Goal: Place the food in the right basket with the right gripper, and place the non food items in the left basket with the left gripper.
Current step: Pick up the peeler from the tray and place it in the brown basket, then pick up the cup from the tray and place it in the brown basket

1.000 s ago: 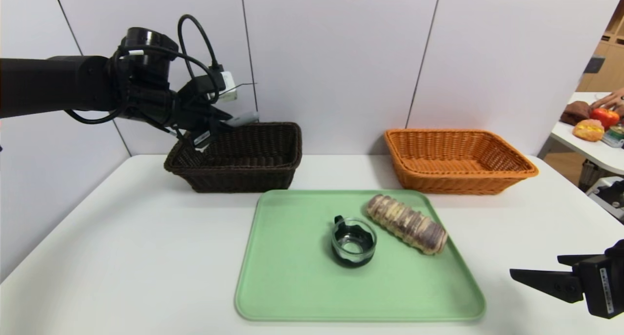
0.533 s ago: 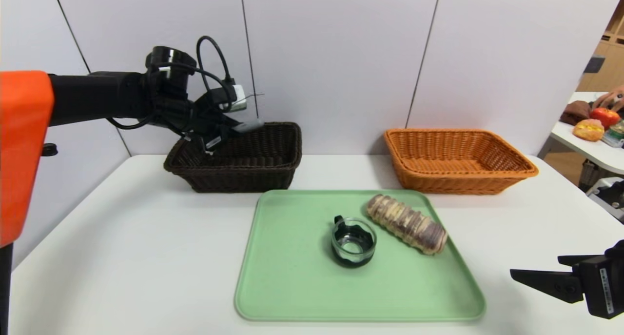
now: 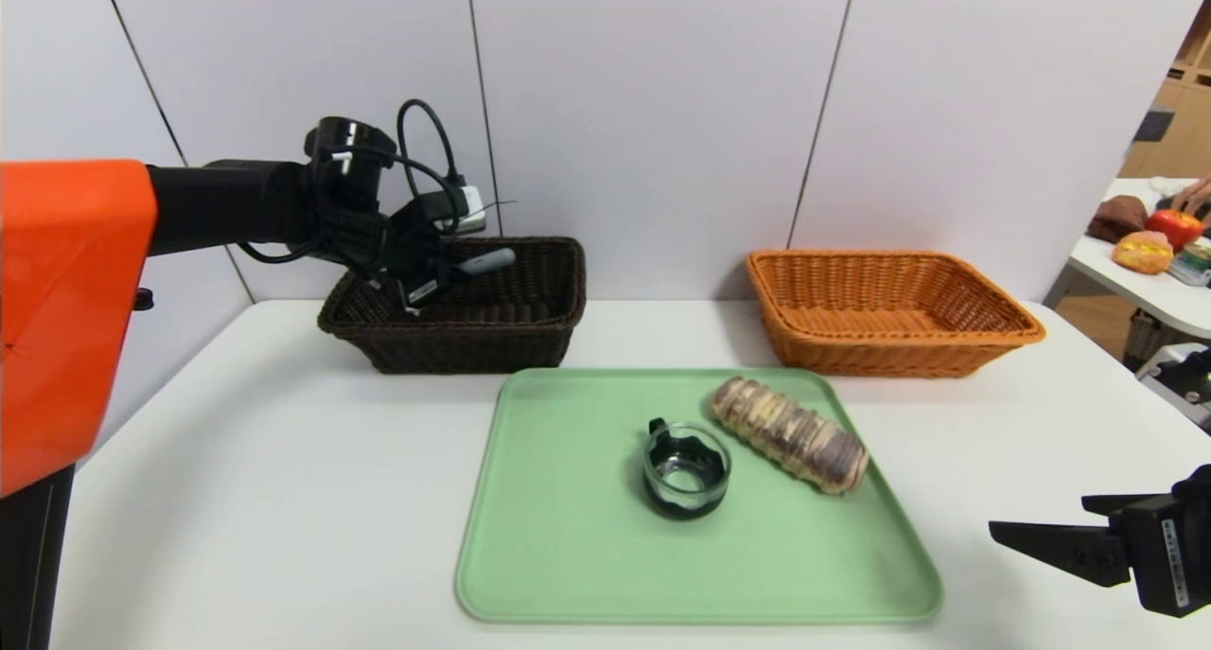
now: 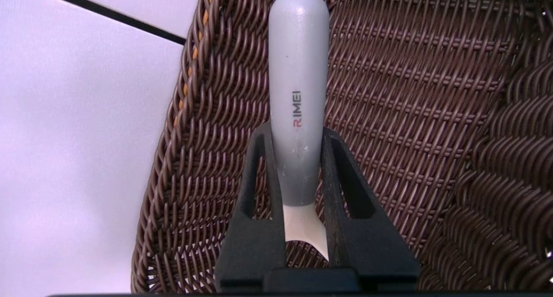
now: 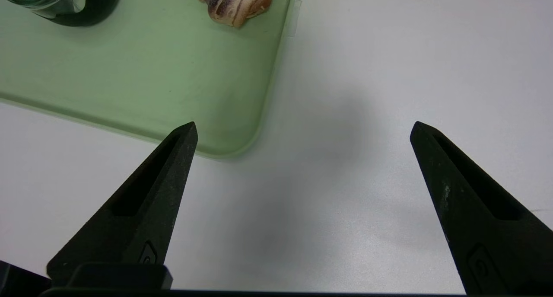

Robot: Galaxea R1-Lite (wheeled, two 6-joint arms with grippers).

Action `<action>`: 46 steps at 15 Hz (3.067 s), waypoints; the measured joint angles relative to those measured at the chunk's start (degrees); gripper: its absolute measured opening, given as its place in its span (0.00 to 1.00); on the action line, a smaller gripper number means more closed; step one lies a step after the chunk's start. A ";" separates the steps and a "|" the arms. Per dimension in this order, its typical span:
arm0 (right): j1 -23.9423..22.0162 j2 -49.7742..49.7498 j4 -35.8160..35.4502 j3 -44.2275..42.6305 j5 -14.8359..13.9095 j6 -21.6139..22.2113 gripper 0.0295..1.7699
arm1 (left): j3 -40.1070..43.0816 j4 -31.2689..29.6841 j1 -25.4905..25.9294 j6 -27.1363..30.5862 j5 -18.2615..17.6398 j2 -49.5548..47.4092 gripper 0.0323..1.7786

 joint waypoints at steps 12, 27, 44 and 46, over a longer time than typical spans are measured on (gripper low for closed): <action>-0.01 -0.27 -0.07 0.41 0.02 0.15 0.96 | -0.69 -0.52 -0.41 -9.86 -0.07 -0.98 0.74; -1.80 -2.36 -0.90 0.56 0.30 0.43 0.96 | 6.42 18.38 -12.97 -60.28 9.63 -18.72 0.93; -1.63 -4.60 -2.01 3.30 0.61 0.45 0.96 | 25.81 18.55 -43.52 -97.32 42.20 -20.26 0.95; -1.50 -4.50 -2.04 3.30 0.61 0.41 0.96 | 24.15 18.60 -44.53 -97.48 42.25 -18.59 0.95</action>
